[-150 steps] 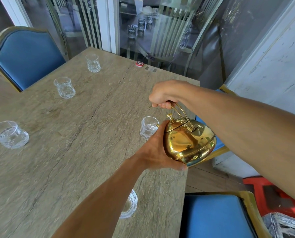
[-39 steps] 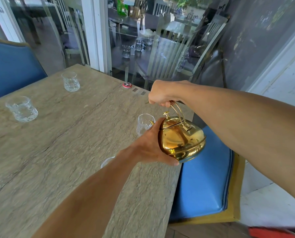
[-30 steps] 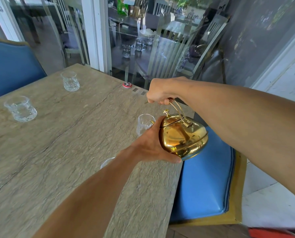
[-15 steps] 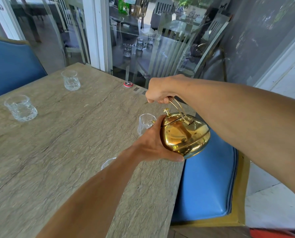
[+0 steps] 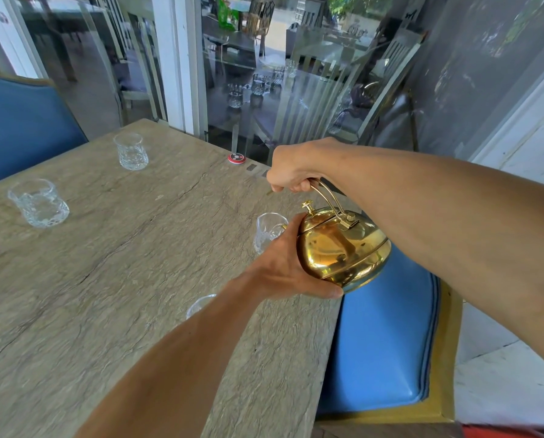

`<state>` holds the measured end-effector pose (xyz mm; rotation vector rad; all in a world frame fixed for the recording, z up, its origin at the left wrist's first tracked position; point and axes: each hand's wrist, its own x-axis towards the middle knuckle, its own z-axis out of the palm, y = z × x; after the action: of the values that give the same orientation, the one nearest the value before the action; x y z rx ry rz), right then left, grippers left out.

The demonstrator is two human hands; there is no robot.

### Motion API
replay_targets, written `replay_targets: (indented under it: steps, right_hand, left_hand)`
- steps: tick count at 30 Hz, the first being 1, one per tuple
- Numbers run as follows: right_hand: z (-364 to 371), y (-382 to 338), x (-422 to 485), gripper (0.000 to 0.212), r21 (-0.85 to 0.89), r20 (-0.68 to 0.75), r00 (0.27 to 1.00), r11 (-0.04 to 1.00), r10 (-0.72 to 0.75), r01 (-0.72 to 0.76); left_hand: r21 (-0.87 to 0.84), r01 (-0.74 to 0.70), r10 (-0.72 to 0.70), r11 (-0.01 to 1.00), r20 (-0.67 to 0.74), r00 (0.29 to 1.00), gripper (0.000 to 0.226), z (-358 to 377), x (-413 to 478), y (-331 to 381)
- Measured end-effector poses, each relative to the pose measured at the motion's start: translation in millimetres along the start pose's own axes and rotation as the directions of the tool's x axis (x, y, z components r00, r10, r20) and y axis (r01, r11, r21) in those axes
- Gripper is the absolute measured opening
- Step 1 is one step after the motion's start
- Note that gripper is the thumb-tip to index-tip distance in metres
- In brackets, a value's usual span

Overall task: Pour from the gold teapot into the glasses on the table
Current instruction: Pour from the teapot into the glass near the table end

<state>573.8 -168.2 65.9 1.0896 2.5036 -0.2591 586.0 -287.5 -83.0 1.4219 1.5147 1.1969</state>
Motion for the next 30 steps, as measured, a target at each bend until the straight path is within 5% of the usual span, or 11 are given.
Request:
replay_targets:
  steps: [30]
  right_hand:
    - [-1.7,-8.7,-0.7,0.021,-0.065,0.036,0.999,0.998,0.005,-0.003]
  left_hand:
    - [-0.086,0.005,-0.007,0.996,-0.026,1.0,0.119,3.8,0.4,-0.1]
